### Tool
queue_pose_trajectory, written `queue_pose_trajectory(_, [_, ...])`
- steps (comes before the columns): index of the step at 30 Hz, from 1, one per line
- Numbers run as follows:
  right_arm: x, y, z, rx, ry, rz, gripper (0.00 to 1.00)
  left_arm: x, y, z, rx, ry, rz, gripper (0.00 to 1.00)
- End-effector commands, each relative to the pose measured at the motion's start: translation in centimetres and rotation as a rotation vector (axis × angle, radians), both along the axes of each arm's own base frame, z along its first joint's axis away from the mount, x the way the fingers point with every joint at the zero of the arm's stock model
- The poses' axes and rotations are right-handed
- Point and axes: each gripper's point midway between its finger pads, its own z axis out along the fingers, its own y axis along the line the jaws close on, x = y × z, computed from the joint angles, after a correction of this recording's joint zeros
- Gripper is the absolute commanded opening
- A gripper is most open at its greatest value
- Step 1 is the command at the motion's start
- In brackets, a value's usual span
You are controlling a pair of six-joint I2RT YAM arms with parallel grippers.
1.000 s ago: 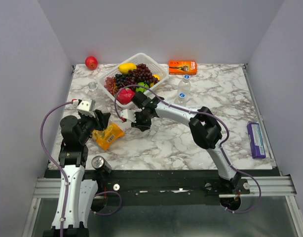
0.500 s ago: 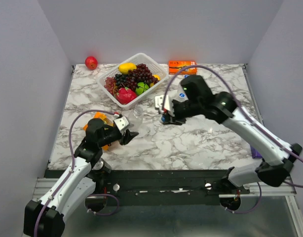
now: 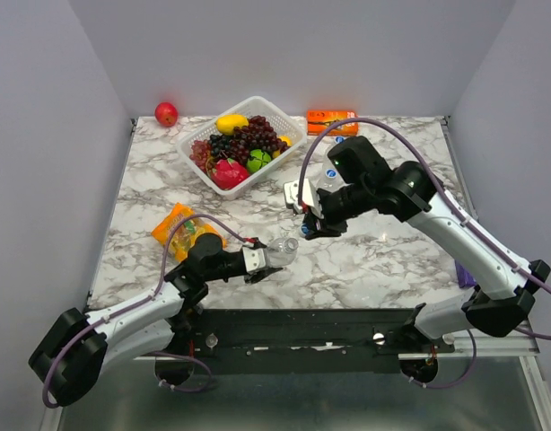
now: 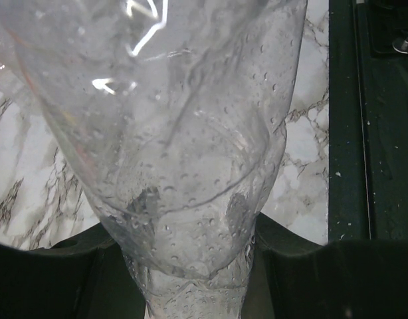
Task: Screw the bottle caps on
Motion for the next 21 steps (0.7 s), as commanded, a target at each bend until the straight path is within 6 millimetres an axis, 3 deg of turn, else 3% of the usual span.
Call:
queue_pose_trajectory(1, [-0.9,0.1,1.0,0.004,-0.039,0.094,0.32,0.2,-1.1,1.7,-0.048,-0.085,-0.01,0.0])
queue_pose_trajectory(14, [-2.6,0.4,1.5,0.032,-0.029,0.16,0.32,0.2,-1.3,1.0,-0.03,-0.033,-0.004,0.0])
queue_pose_trajectory(21, [-3.6,0.7,0.3,-0.012,-0.021,0.216,0.33,0.9,-1.8,1.5,-0.044,-0.009,0.02,0.0])
